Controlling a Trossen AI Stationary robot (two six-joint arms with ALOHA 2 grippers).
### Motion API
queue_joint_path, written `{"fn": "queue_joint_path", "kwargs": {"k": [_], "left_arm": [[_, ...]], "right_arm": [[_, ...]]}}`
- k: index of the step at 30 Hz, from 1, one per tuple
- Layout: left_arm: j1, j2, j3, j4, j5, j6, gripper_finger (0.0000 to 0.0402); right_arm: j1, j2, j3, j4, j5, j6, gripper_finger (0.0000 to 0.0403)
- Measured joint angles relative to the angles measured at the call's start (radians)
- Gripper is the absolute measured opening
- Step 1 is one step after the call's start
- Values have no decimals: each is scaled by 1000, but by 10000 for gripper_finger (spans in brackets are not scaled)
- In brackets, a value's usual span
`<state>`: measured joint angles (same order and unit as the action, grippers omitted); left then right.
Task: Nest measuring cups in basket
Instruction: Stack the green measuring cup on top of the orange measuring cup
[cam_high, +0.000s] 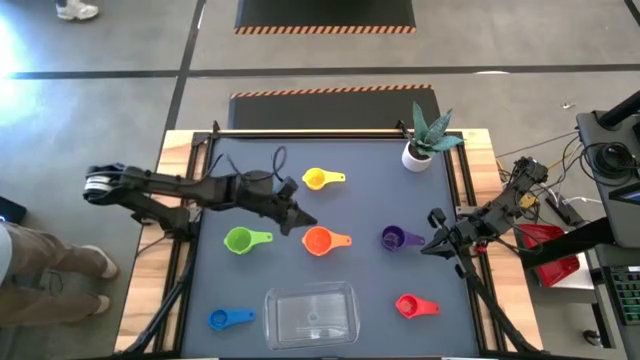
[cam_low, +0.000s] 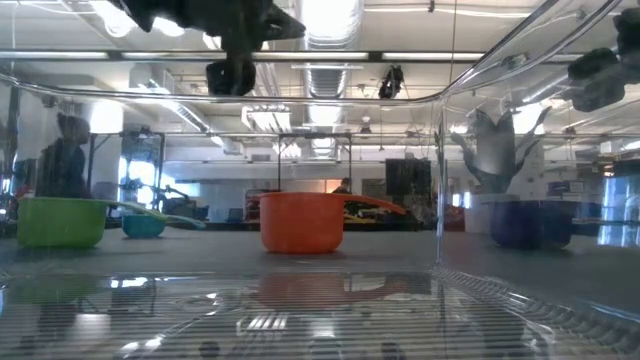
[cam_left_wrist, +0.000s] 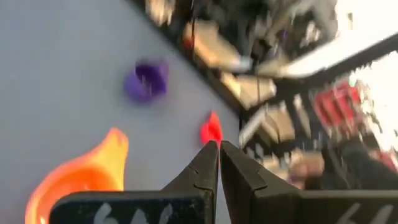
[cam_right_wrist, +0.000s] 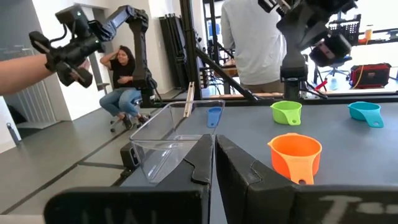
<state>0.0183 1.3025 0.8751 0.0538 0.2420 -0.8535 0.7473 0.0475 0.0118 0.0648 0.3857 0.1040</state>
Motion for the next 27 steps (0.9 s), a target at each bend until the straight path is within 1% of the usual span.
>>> {"fn": "queue_joint_path", "kwargs": {"k": [2, 3, 5, 9, 12, 18, 20, 22, 24, 27], "left_arm": [[7, 19, 49, -114, 74, 6, 0], [8, 26, 70, -173, 84, 9, 0], [4, 39, 116, -268, 81, 22, 0], [2, 45, 199, -371, 38, 33, 0], [2, 38, 268, -459, -37, 66, 0], [-58, 15, 411, -664, -303, 175, 0], [-78, 13, 445, -708, -396, 206, 0], [-92, 12, 465, -732, -461, 240, 0], [-100, 12, 469, -747, -486, 283, 0], [-100, 12, 456, -751, -489, 330, 0]], "right_arm": [[0, 0, 0, 0, 0, 0, 9], [0, 0, 0, 0, 0, 0, 9], [0, 0, 0, 0, 0, 0, 9], [0, 0, 0, 0, 0, 0, 9], [0, 0, 0, 0, 0, 0, 9], [0, 0, 0, 0, 0, 0, 9], [0, 0, 0, 0, 0, 0, 9], [0, 0, 0, 0, 0, 0, 9], [0, 0, 0, 0, 0, 0, 9], [0, 0, 0, 0, 0, 0, 9]]}}
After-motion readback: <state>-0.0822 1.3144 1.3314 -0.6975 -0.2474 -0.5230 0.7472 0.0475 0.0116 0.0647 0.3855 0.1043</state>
